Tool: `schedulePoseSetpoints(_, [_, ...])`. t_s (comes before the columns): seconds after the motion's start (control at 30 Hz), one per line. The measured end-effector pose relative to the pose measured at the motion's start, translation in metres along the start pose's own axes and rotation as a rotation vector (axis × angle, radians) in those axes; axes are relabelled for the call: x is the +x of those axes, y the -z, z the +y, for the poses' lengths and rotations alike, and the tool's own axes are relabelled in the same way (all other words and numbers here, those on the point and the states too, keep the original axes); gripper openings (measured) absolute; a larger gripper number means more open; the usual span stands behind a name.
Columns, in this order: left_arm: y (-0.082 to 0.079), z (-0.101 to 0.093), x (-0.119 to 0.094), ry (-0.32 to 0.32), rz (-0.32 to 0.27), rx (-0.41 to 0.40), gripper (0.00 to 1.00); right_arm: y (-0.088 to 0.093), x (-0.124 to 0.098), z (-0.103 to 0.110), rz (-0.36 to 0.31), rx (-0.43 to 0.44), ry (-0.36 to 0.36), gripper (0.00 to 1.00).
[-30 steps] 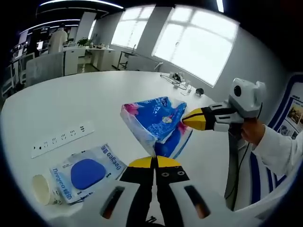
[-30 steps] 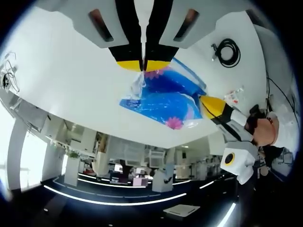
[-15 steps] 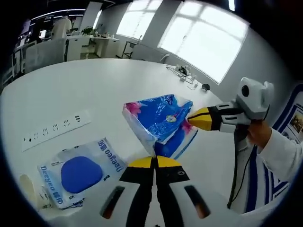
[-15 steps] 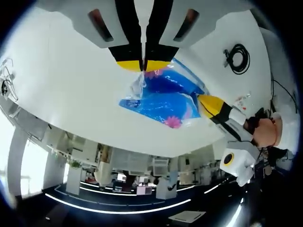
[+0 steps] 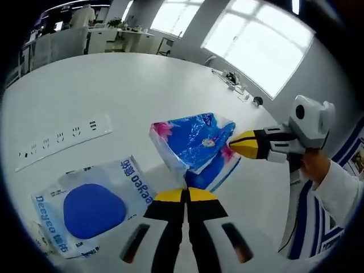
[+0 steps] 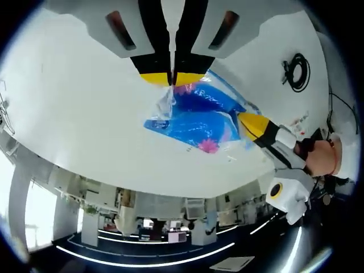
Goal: Arrange the tabletop items into an orderly group along one side of the table until the central work area is clear of visible clutter.
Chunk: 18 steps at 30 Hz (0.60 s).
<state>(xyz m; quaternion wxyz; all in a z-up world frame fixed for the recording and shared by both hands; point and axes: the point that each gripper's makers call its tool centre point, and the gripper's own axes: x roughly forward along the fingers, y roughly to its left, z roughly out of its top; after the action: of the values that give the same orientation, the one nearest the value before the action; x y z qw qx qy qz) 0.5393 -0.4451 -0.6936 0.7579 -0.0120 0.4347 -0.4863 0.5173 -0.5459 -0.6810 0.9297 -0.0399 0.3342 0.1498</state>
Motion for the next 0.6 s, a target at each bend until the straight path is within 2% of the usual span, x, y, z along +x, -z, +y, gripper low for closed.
schedulePoseSetpoints(0.6, [0.008,0.009,0.023,-0.017,0.035,-0.045,0.0,0.02,0.018,-0.01,0.038,0.027,0.0,0.0])
